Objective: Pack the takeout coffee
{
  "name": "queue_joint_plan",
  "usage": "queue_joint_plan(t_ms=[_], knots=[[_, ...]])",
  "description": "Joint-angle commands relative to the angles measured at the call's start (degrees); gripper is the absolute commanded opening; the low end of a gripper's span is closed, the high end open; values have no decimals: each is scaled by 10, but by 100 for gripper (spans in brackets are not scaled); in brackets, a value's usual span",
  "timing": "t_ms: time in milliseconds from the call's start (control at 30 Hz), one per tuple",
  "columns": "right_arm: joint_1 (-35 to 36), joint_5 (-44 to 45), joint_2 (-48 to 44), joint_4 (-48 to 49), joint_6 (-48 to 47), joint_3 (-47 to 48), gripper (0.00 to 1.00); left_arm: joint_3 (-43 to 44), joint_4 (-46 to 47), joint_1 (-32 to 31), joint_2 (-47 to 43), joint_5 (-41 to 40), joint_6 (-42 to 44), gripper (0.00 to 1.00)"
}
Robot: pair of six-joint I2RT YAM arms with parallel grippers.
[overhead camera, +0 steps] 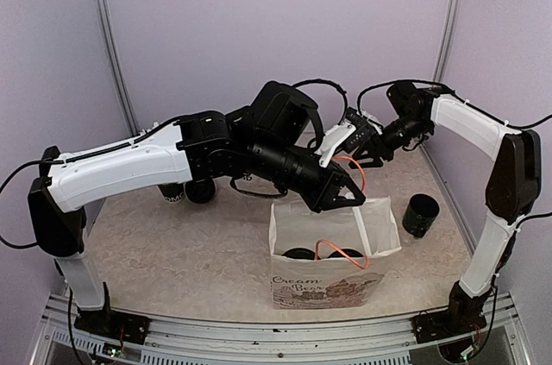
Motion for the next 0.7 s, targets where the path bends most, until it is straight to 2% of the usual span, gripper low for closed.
queue_joint_plan(t_ms=[0,33,267,400,533,667], knots=[[4,-5,-16,3,-3,-6,57,23,-10,-8,19,-16,25,0],[4,-5,-16,3,-3,-6,57,24,-12,-9,22,-15,27,1],[4,-8,-21,-1,-2,-4,59,48,-46,-13,25,-13,44,34],[4,-8,-30,-17,-5,9,62,68,-81,-14,1,-30,76,46],[2,20,-54,-19,-4,25,65,88,-121,-13,-52,-80,116,60],[-13,46,-87,12,26,34,66,61,-133,5,-120,-190,134,76]])
